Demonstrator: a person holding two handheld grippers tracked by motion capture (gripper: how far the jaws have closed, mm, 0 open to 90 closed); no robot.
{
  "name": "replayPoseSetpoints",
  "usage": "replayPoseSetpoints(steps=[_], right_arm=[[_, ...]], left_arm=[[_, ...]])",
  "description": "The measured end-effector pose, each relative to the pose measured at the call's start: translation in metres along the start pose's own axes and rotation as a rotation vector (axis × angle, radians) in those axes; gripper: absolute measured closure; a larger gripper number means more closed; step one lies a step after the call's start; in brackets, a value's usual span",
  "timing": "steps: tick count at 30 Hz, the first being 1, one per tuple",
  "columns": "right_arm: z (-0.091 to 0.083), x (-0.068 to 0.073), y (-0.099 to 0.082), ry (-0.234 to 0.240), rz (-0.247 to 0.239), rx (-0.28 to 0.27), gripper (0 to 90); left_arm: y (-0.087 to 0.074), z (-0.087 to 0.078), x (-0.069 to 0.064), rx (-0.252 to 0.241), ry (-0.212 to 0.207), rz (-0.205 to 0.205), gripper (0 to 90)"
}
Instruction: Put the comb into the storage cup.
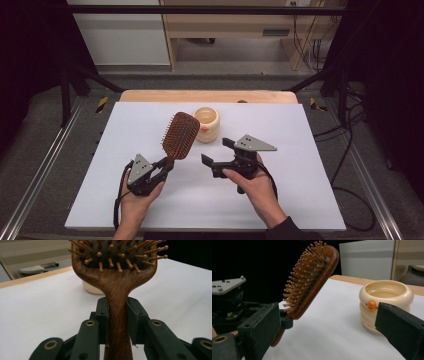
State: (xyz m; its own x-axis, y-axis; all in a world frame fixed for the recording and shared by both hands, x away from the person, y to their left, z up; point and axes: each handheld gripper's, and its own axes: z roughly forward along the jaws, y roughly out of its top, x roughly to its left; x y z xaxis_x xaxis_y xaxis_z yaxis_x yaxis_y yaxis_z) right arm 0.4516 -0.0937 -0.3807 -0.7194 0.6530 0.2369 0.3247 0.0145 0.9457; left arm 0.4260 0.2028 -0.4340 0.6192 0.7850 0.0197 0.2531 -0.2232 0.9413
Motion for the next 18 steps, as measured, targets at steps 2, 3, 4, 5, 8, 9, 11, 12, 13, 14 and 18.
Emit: replayPoseSetpoints(steps=[2, 3, 4, 5, 8, 9, 11, 12, 13, 14, 18], right_arm=[[0.005, 0.000, 0.003, 0.002, 0.011, -0.002, 6.5], [0.007, 0.000, 0.004, 0.002, 0.013, -0.003, 6.5], [0.009, 0.001, 0.005, 0.000, 0.015, -0.003, 6.5], [0.011, 0.001, 0.005, 0.004, 0.019, -0.003, 6.4], [0.016, 0.003, 0.007, 0.008, 0.018, -0.001, 6.4], [0.018, 0.004, 0.008, 0.011, 0.020, -0.001, 6.4], [0.020, 0.005, 0.010, 0.013, 0.021, -0.001, 6.4], [0.021, 0.005, 0.011, 0.012, 0.019, -0.003, 6.4], [0.022, 0.006, 0.011, 0.010, 0.022, -0.003, 6.4], [0.024, 0.006, 0.012, 0.010, 0.025, -0.005, 6.5], [0.029, 0.006, 0.013, 0.020, 0.038, -0.007, 6.7]], left_arm=[[0.000, 0.000, 0.000, -0.002, 0.002, 0.001, 72.4], [0.001, -0.001, 0.000, -0.003, 0.001, 0.001, 72.4], [0.001, -0.001, -0.001, -0.005, 0.002, 0.003, 72.4], [0.001, -0.001, -0.001, -0.006, 0.001, 0.002, 72.4], [0.001, -0.001, -0.002, -0.010, -0.003, 0.010, 72.4], [0.001, -0.001, -0.003, -0.011, -0.003, 0.013, 72.4], [0.002, 0.000, -0.005, -0.011, -0.005, 0.022, 72.3], [0.002, 0.000, -0.006, -0.013, -0.005, 0.024, 72.4], [0.002, 0.000, -0.006, -0.013, -0.007, 0.026, 72.4], [0.002, 0.000, -0.007, -0.014, -0.007, 0.028, 72.4], [0.003, 0.000, -0.009, -0.015, -0.010, 0.041, 72.4]])
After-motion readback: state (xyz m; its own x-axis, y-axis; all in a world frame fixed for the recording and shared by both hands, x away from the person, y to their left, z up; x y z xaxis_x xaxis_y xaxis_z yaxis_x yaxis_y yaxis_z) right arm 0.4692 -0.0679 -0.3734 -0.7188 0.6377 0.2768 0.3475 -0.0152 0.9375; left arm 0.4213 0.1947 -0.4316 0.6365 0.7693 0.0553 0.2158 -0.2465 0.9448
